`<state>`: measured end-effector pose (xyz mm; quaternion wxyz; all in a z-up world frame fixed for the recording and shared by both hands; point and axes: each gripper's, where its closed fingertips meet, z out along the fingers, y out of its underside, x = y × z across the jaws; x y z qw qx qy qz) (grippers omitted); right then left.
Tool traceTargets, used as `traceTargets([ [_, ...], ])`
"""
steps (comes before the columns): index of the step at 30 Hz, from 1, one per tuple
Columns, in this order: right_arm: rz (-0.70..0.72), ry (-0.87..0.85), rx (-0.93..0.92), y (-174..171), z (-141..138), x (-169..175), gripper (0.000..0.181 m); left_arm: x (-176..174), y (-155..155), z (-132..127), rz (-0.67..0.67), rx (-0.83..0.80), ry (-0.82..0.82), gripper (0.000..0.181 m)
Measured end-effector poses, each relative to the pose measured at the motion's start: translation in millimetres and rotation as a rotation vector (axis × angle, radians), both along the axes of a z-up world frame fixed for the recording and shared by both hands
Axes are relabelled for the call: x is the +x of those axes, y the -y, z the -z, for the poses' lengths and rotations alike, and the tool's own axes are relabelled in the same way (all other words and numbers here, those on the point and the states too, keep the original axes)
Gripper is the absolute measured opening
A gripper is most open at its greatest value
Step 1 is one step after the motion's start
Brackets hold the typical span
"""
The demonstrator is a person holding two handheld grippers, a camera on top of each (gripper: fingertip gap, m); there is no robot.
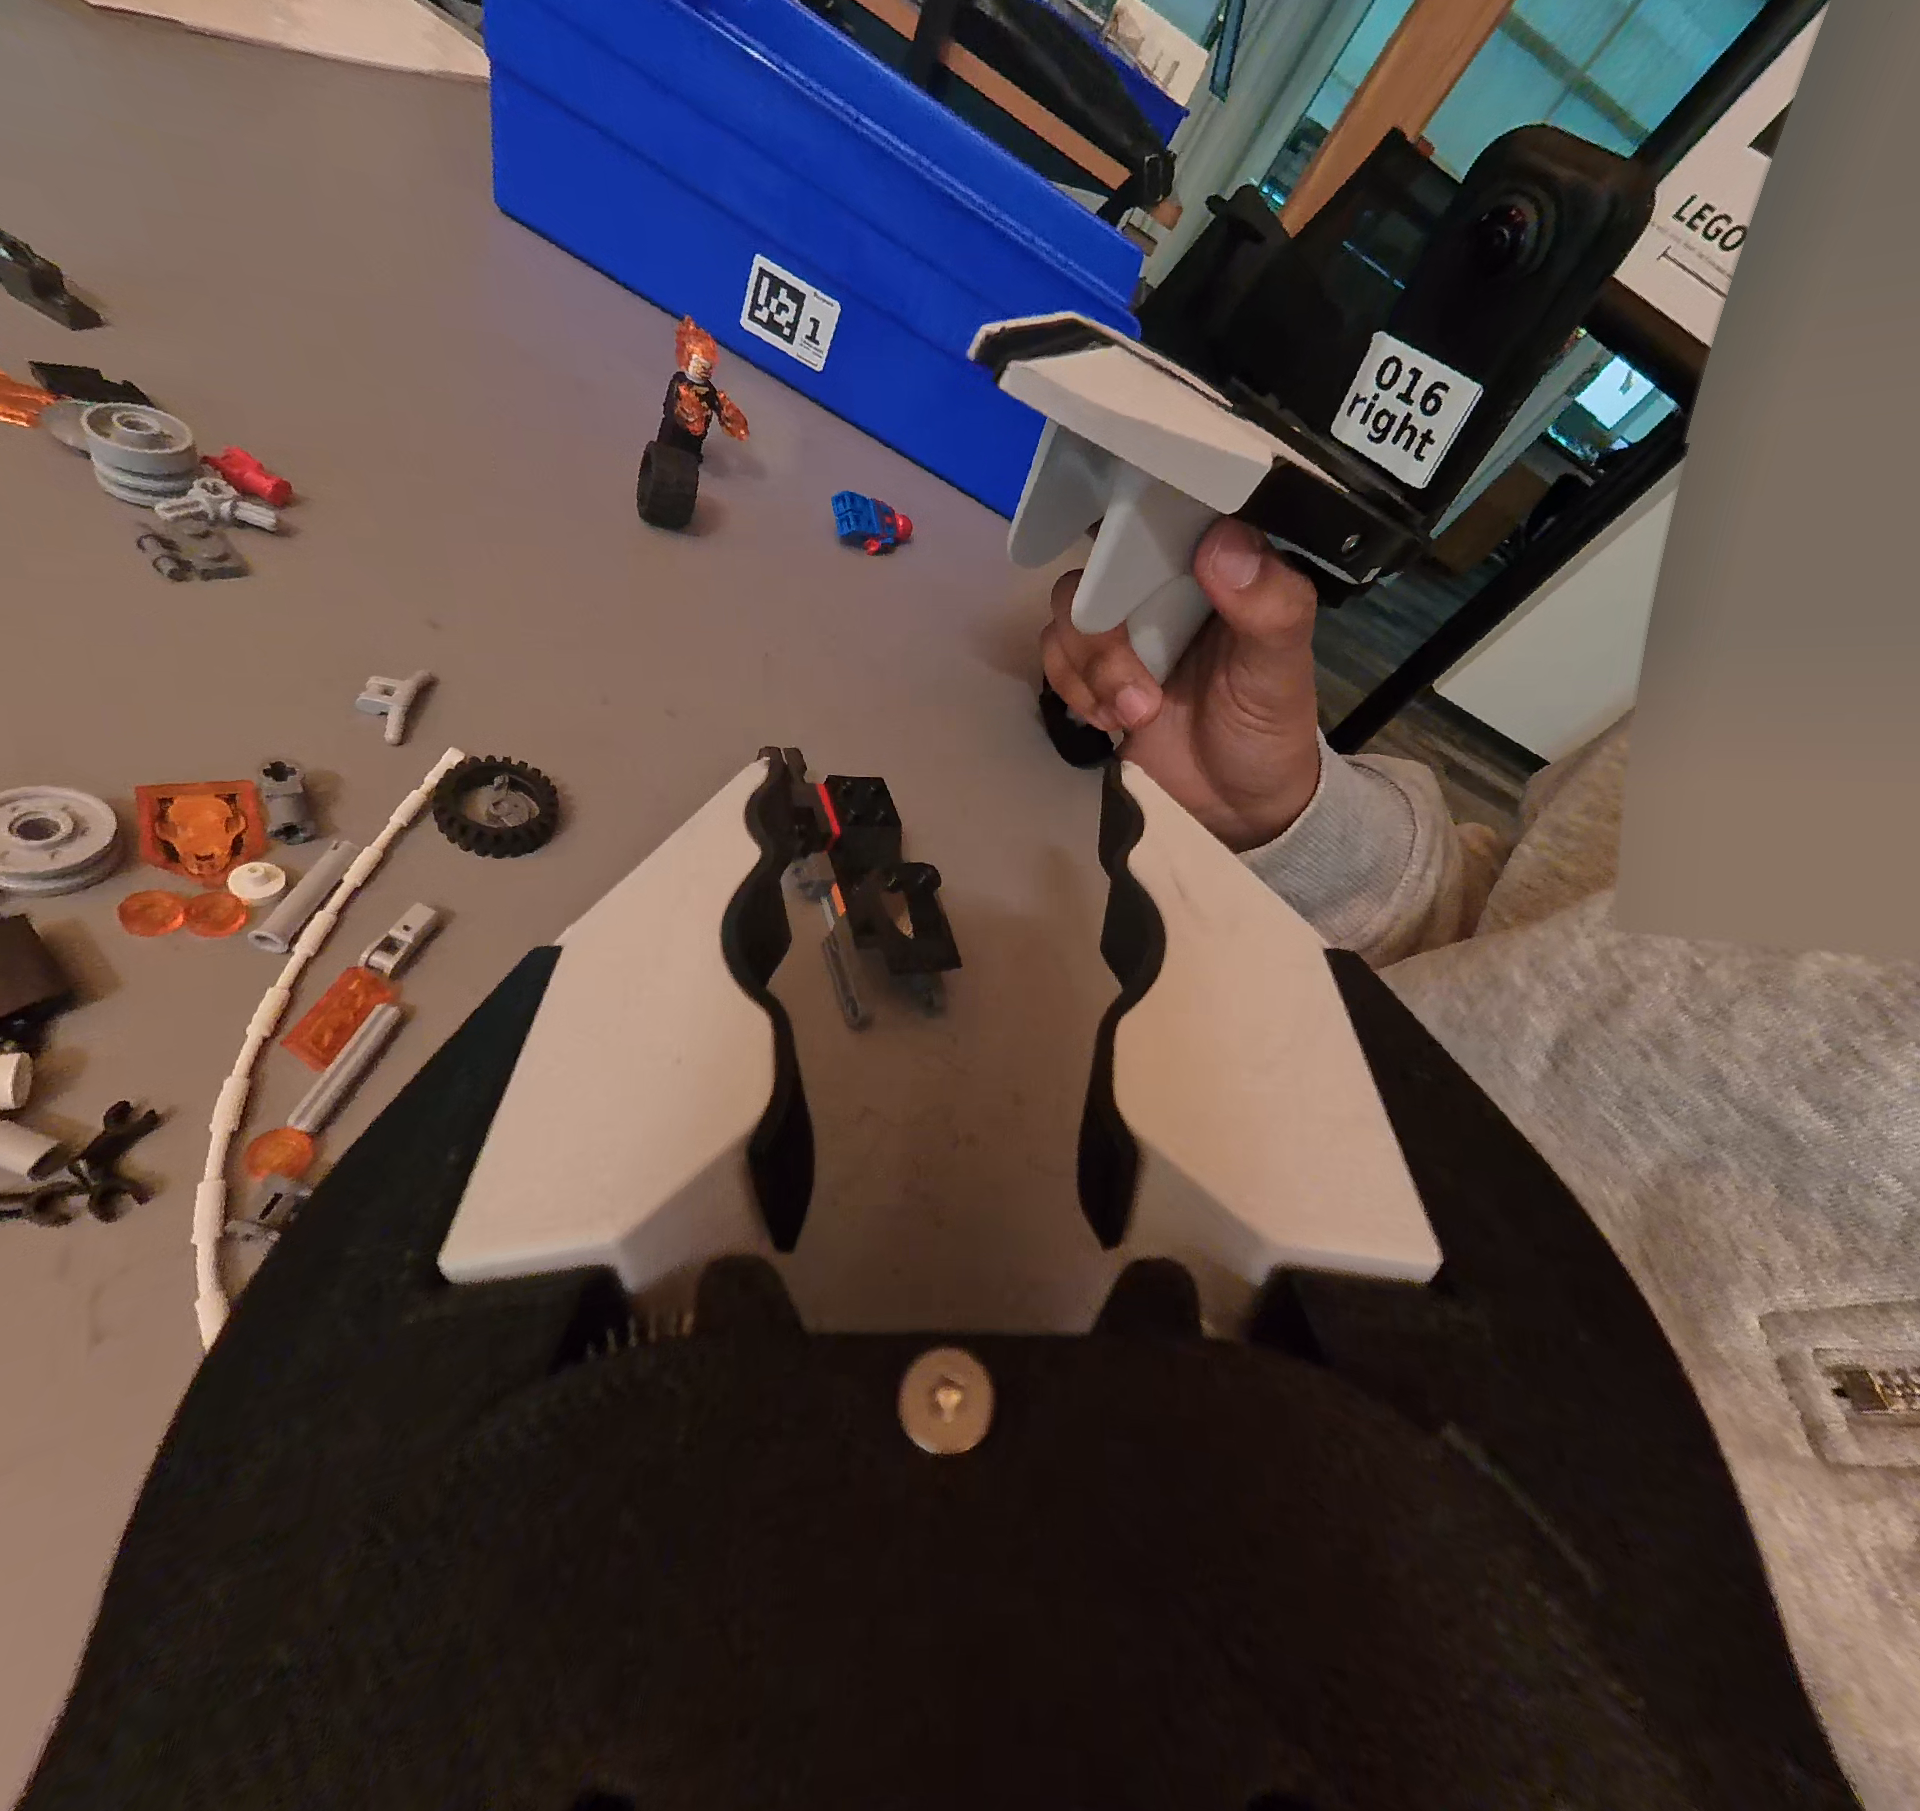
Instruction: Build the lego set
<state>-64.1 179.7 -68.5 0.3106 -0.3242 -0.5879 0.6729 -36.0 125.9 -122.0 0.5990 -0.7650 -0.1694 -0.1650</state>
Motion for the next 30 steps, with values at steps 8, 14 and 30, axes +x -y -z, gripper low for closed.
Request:
traceTargets([
  [8, -0.004, -0.001, -0.012, 0.2, -1.0, -0.5, 0.005, -0.3, 0.4, -1.4, -0.003, 0.009, -0.006, 0.059],
  [14, -0.001, -0.006, -0.015, -0.4, -1.7, -0.7, 0.005, -0.5, 0.7, -2.7, -0.006, 0.015, -0.016, 0.059],
  [30, -0.005, -0.043, -0.054, -4.6, -8.9, 4.0, 0.000, -5.3, 17.6, -35.3, -0.081, 0.138, -0.205, 0.008],
])
